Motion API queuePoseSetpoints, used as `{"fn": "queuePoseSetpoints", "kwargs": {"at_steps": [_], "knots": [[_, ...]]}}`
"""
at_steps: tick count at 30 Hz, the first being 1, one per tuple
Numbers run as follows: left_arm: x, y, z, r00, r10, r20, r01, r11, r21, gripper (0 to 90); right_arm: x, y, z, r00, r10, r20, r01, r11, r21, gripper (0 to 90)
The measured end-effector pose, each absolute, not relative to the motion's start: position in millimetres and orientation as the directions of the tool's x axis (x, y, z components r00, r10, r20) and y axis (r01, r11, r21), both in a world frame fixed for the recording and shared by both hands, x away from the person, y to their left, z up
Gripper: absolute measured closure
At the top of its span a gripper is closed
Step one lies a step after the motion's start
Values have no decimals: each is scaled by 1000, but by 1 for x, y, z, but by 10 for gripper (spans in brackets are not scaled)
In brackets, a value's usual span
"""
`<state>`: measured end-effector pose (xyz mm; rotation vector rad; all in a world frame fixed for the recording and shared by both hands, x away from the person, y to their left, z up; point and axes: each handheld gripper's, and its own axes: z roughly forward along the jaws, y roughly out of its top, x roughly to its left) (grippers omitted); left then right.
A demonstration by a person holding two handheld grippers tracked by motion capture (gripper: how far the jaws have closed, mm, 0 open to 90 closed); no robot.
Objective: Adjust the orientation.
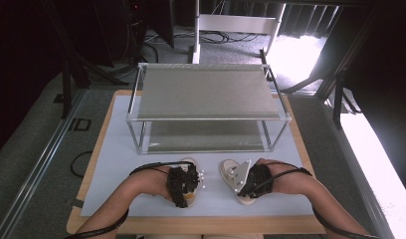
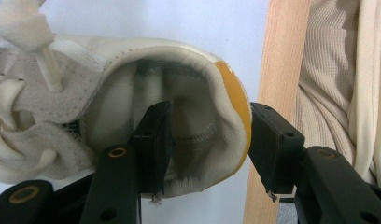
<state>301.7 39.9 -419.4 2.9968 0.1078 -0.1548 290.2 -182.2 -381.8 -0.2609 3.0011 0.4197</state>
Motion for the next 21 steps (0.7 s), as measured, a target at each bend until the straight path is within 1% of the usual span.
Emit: {"fn": "queuePoseSetpoints", "kwargs": {"at_steps": [5,8,9,11,14,17,21], "knots": [[301,39,-419,992,64,-107,78,-988,133,504,288,-173,-387,-986,-137,-97,-160,941,298,801],[302,39,-420,993,61,-104,75,-988,134,505,285,-172,-395,-985,-145,-91,-166,940,298,786],[302,39,-421,993,61,-104,75,-988,135,505,284,-172,-395,-986,-140,-95,-164,934,318,768],[302,39,-421,994,62,-94,75,-987,139,506,284,-174,-394,-985,-130,-110,-160,933,323,596],[302,39,-419,994,61,-85,74,-986,152,521,284,-181,-389,-985,-141,-103,-167,933,319,565],[303,38,-418,993,65,-96,79,-985,153,534,286,-186,-388,-983,-138,-117,-165,949,269,581],[303,34,-421,991,64,-113,80,-987,139,568,285,-185,-391,-984,-155,-90,-172,953,248,632]]}}
